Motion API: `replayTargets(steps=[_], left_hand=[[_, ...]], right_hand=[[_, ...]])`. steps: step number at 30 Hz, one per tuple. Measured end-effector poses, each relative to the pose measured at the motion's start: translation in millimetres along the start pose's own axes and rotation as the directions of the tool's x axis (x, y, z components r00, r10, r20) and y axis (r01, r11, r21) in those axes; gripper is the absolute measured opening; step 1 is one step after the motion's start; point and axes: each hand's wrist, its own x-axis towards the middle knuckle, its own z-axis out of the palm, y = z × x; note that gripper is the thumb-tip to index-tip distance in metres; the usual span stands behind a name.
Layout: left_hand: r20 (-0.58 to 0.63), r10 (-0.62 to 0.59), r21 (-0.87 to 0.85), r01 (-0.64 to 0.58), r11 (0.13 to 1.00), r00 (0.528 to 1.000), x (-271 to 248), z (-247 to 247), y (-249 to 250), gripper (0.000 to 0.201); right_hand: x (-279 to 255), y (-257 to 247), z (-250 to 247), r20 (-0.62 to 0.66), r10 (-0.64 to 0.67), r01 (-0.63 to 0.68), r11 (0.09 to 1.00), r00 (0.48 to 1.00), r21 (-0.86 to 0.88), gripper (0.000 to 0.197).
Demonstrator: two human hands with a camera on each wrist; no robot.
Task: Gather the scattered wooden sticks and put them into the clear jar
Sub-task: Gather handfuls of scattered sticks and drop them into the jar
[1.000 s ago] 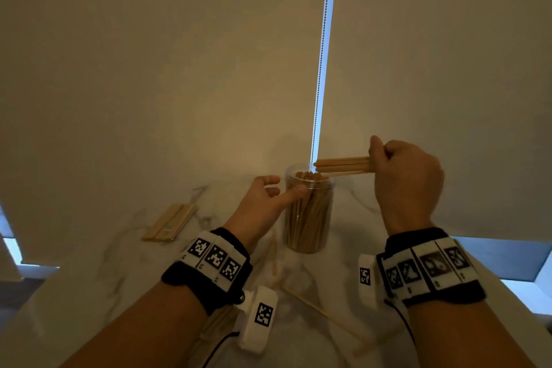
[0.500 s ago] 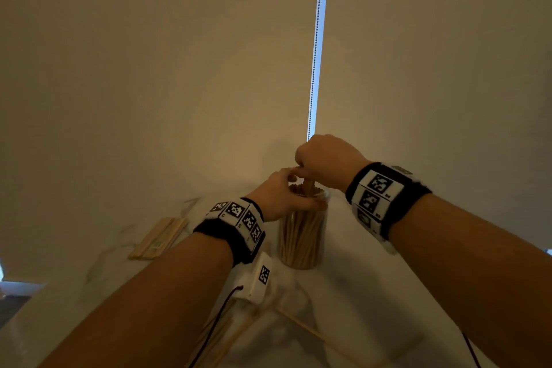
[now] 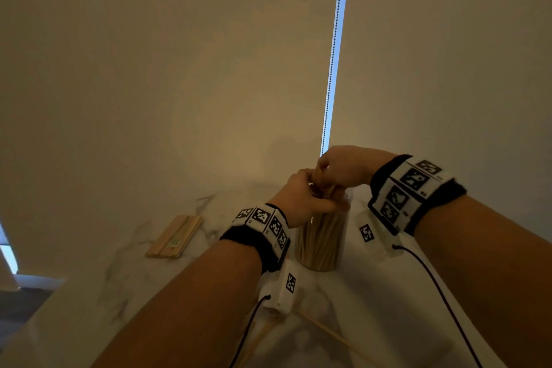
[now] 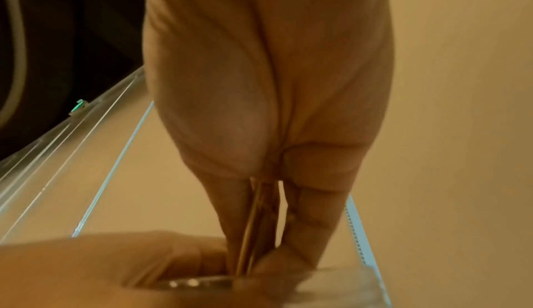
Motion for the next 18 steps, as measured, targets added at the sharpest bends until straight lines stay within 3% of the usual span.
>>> replayTargets(steps=[2,5,7,10,12,15,18], left_hand=[[-0.001,0.005,-0.023,-0.005,1.000,1.000,1,0,-4,0.076],[-0.004,0.017,-0.032,-0.017,0.999,1.000,5,1,-7,0.068],[-0.003,0.029,-0.019,-0.029,0.999,1.000,8,2,-9,0.075],[-0.018,0.034,-0.007,-0.034,0.999,0.999,7,2,-9,0.085],[-0.029,0.040,-0.015,-0.041,0.999,0.999,7,2,-10,0.080],[-0.010,0.041,-0.026,-0.042,0.999,0.999,11,3,-10,0.090],[-0.032,0.011,0.006,-0.011,1.000,0.999,17,6,-18,0.090]], right_hand=[[-2,5,2,-0.067,0.012,-0.007,0.997,0.998,0.078,0.014],[-3,0,15,-0.158,-0.014,0.016,1.000,0.987,0.012,0.010],[-5,-4,14,-0.124,-0.072,0.077,0.996,0.990,0.040,0.011],[-9,-4,2,0.031,-0.073,0.071,0.994,0.997,0.083,0.013],[-9,0,2,-0.008,-0.056,0.056,0.992,0.998,0.111,0.014],[-8,2,15,-0.133,-0.066,0.077,0.994,0.989,0.079,0.015],[-5,6,20,-0.077,-0.063,0.079,0.972,0.995,0.221,0.019]])
